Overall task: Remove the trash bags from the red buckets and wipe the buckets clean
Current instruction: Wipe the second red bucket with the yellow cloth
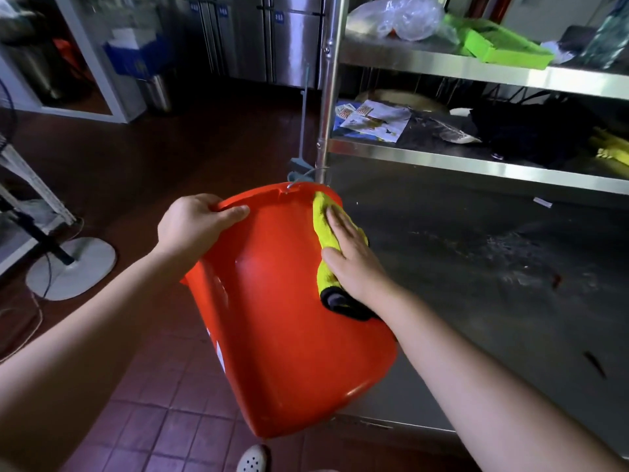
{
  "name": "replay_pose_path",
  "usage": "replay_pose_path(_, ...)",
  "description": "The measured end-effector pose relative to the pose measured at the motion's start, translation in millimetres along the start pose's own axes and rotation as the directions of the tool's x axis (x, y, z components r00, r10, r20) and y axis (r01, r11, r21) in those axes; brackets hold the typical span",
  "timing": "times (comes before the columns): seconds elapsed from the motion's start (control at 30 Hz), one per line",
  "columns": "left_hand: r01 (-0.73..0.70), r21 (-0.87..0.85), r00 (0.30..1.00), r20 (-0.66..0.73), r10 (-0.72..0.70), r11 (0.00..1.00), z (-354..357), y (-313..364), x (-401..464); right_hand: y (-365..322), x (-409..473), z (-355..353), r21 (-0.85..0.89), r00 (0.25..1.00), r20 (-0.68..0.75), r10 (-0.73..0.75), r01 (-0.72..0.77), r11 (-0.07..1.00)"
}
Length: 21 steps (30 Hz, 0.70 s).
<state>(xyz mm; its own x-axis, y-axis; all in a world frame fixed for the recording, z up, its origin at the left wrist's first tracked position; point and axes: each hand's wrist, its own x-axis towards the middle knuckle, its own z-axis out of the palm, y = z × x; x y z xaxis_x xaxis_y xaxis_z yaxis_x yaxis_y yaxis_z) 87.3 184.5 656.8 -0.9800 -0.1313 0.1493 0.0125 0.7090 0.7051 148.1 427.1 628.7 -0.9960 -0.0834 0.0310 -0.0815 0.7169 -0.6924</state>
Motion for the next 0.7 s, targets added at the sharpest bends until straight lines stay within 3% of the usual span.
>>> replay_pose_path(0.17, -0.003, 0.041, 0.995, -0.098, 0.007, 0.999, -16.4, 11.1, -1.4, 40.7, -61.9, 11.2, 0.188, 0.984, -0.163, 0.065, -0.034, 0.982)
replay_pose_path(0.23, -0.018, 0.070, 0.991, -0.127, 0.027, 0.997, -26.4, 10.9, -5.1, 62.3, -77.7, 11.8, 0.344, 0.971, -0.141, 0.192, -0.134, 0.929)
replay_pose_path(0.33, -0.043, 0.148, 0.980, -0.188, 0.071, 0.988, -43.0, 8.2, -10.5, 94.6, -97.3, 7.4, 0.503, 0.888, -0.129, 0.441, -0.325, 0.801)
replay_pose_path(0.43, -0.005, 0.201, 0.969, -0.242, 0.055, 0.980, -56.1, -0.1, -16.1, 114.4, -107.5, 2.8, 0.335, 0.867, -0.194, 0.459, -0.381, 0.862)
replay_pose_path(0.5, 0.030, 0.222, 0.974, -0.226, 0.021, 0.975, -59.1, -8.3, -23.5, 118.6, -108.3, 9.3, 0.106, 0.916, -0.220, 0.336, -0.320, 0.942)
replay_pose_path(0.57, 0.063, 0.239, 0.975, -0.222, -0.009, 0.969, -58.4, -19.3, -34.1, 120.5, -106.9, 28.8, -0.149, 0.968, -0.103, 0.228, -0.242, 0.959)
replay_pose_path(0.6, 0.081, 0.253, 0.973, -0.229, -0.021, 0.964, -57.0, -27.2, -39.2, 120.8, -107.5, 41.8, -0.262, 0.970, -0.001, 0.244, -0.236, 0.936)
replay_pose_path(0.7, 0.140, 0.267, 0.969, -0.235, -0.076, 0.954, -54.1, -63.2, -52.4, 128.9, -113.4, 80.5, -0.451, 0.898, 0.259, 0.356, -0.213, 0.867)
